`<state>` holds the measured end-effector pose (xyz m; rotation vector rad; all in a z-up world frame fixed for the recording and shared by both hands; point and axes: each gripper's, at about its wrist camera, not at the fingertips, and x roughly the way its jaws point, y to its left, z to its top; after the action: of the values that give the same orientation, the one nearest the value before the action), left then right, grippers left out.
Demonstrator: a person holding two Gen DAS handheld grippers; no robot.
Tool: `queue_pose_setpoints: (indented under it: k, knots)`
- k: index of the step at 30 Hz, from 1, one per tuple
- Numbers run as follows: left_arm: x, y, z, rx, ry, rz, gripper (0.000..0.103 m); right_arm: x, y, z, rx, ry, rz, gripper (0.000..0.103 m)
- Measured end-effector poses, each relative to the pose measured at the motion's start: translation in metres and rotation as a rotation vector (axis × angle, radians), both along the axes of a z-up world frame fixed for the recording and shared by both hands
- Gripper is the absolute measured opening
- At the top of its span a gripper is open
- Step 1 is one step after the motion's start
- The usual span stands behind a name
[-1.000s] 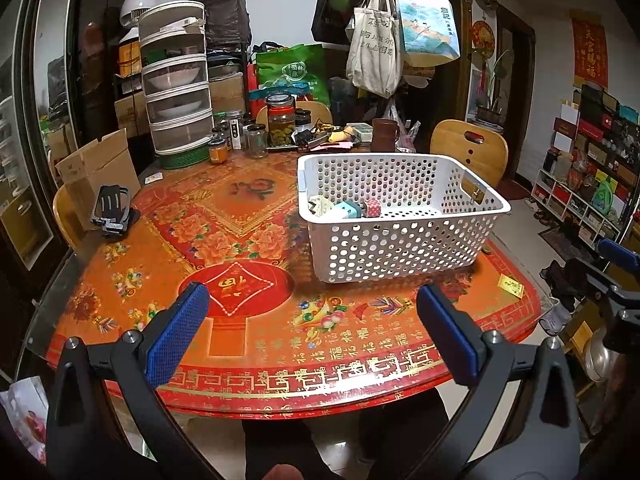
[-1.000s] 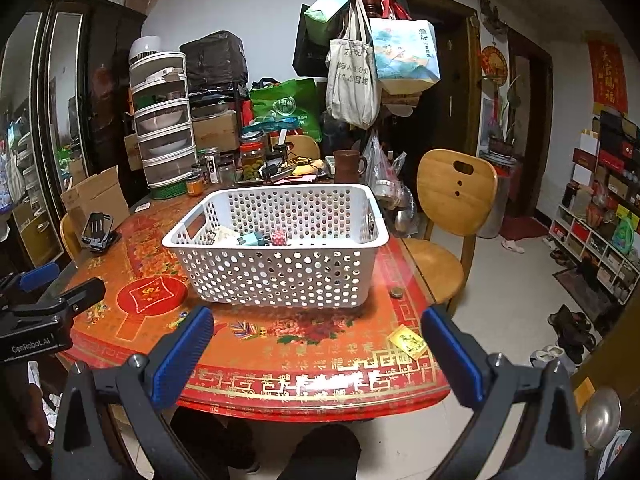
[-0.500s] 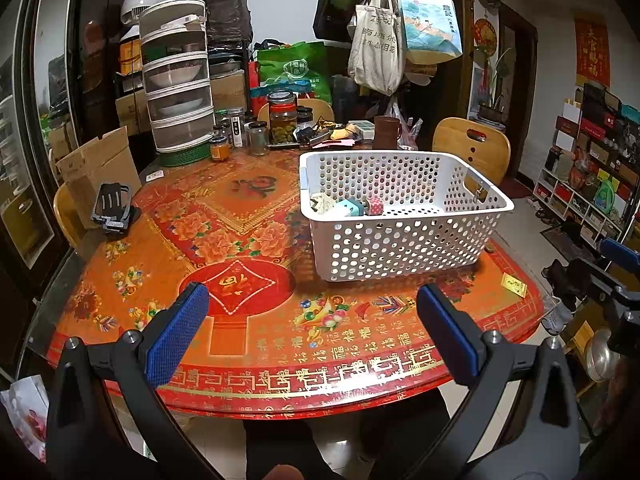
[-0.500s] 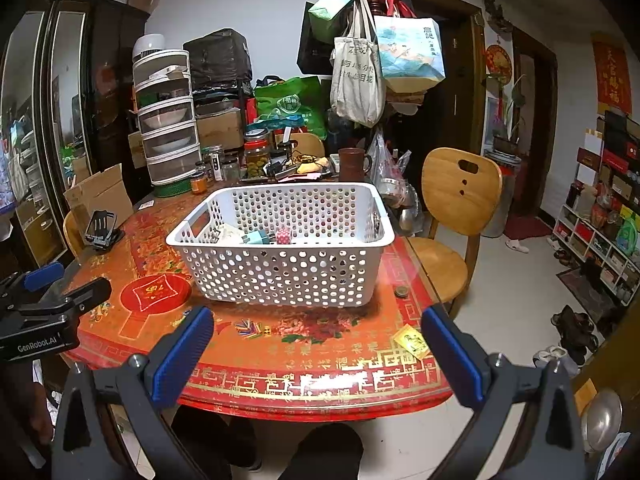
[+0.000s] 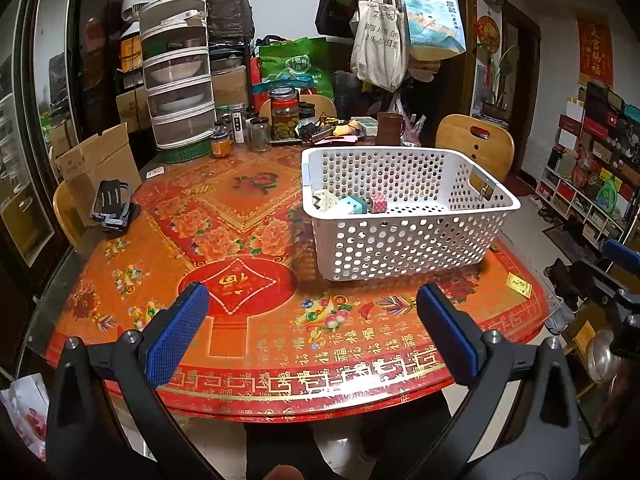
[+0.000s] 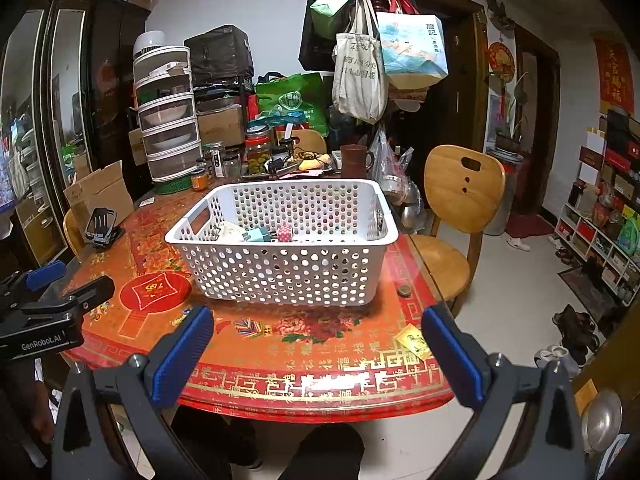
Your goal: Organize rigid objects
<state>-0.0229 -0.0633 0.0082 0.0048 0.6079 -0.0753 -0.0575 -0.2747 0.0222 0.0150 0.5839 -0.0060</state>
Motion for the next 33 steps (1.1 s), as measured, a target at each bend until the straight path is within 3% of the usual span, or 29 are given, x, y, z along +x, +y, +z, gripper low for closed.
queue_pose_setpoints:
  k: [33]
  knots:
    - [0.018,0.005,-0.01,-0.002,0.022,-0.007,0.102,0.016,0.004,-0.009,0.016,0.022,-0.001,0.103]
